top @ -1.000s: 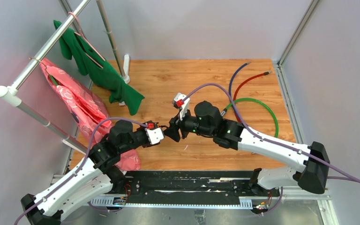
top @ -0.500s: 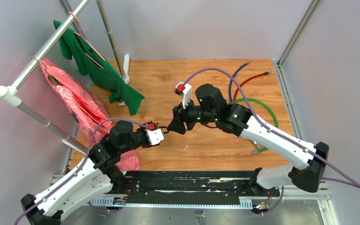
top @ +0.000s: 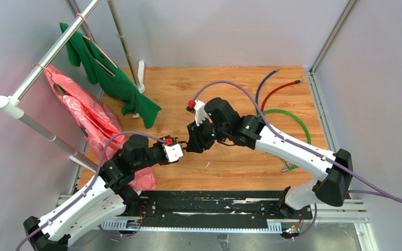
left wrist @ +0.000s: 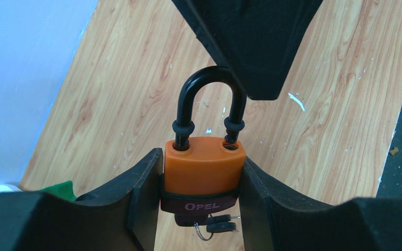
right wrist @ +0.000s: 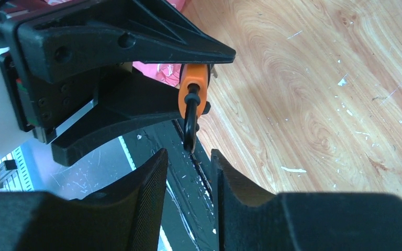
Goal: Lock with the key
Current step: Lock the lock.
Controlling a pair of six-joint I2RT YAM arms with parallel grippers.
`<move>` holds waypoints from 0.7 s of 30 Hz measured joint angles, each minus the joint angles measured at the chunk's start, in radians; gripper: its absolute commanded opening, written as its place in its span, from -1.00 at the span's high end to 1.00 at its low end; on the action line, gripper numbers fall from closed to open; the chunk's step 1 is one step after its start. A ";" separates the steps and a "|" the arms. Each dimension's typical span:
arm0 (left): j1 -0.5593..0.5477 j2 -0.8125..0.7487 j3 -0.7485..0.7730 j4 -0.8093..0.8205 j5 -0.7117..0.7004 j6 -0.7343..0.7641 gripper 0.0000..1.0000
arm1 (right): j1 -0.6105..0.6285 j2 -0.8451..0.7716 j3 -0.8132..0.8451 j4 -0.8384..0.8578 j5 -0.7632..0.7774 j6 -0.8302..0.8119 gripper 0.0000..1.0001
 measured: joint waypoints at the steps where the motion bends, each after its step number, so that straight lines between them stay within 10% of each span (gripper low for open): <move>1: 0.000 0.000 0.000 0.000 0.001 0.000 1.00 | 0.000 0.004 0.000 0.002 0.003 0.001 0.27; 21: 0.000 0.000 0.000 0.000 0.008 0.015 1.00 | 0.000 0.017 -0.002 0.056 0.025 -0.002 0.61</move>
